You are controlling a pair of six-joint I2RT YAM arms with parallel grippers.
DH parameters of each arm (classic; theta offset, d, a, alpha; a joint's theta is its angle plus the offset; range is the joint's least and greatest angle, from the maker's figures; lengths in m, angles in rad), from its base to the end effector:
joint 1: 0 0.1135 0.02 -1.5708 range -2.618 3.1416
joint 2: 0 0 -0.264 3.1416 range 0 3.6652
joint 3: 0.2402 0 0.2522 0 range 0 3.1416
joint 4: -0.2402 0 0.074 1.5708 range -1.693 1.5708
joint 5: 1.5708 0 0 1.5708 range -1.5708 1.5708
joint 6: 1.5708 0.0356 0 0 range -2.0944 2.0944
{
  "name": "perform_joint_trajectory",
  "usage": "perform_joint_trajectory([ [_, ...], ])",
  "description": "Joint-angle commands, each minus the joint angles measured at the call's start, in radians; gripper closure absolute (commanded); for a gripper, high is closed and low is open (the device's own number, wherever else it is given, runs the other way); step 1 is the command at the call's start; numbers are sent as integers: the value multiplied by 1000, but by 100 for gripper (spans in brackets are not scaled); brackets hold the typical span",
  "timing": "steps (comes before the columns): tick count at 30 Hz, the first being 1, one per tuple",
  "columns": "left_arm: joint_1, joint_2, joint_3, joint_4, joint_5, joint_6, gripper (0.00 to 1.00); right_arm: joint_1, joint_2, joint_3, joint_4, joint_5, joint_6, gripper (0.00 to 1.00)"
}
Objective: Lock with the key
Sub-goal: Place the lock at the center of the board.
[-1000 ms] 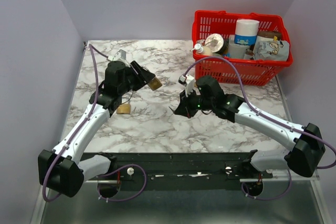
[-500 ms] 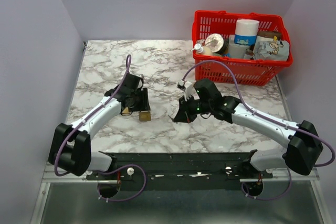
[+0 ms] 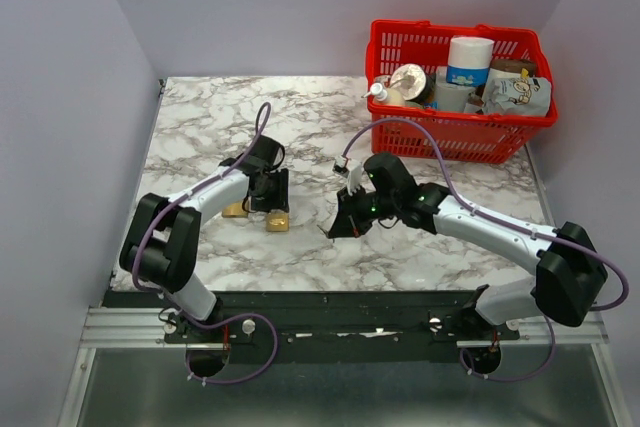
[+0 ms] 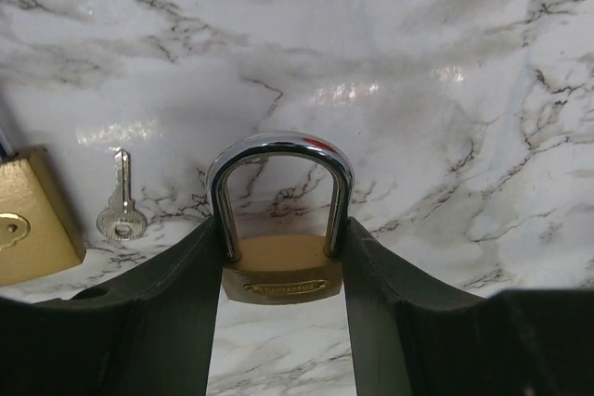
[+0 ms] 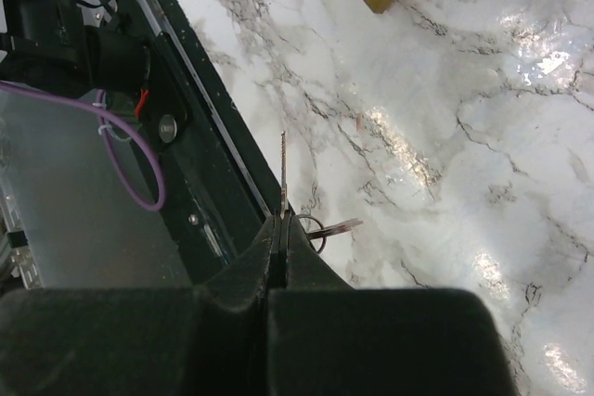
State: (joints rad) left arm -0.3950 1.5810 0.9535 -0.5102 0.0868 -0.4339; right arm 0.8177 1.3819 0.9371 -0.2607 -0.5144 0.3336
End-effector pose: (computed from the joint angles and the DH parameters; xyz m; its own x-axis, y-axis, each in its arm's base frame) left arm 0.2777 -0.1191 0.1829 -0.9354 -0.0638 -0.3477 0.0261 0.9684 -0.2478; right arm 0.1905 0.2289 0.2535 -0.7109 -0.3415 -0.6149 -0.6970 0.4593 0.5507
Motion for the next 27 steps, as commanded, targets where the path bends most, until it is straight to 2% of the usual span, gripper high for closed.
perform_joint_trajectory([
  [1,-2,65,71,45,-35,7,100,-2,16,-11,26,-22,10,99],
  [8,-4,177,151,24,-79,11,100,0,43,6,26,-7,19,99],
  [12,-2,211,166,9,-124,6,94,-2,58,14,25,7,33,99],
  [17,-4,220,182,-2,-136,1,76,-2,85,31,25,11,45,99],
  [20,-4,217,189,-16,-134,3,57,-2,101,40,25,13,54,99],
  [22,-4,206,189,-21,-131,3,40,-2,109,45,26,19,68,99],
  [26,-2,162,186,-18,-91,-2,16,-2,114,48,29,10,91,99],
  [27,-2,148,183,-8,-88,-2,2,-3,108,42,37,8,110,99],
])
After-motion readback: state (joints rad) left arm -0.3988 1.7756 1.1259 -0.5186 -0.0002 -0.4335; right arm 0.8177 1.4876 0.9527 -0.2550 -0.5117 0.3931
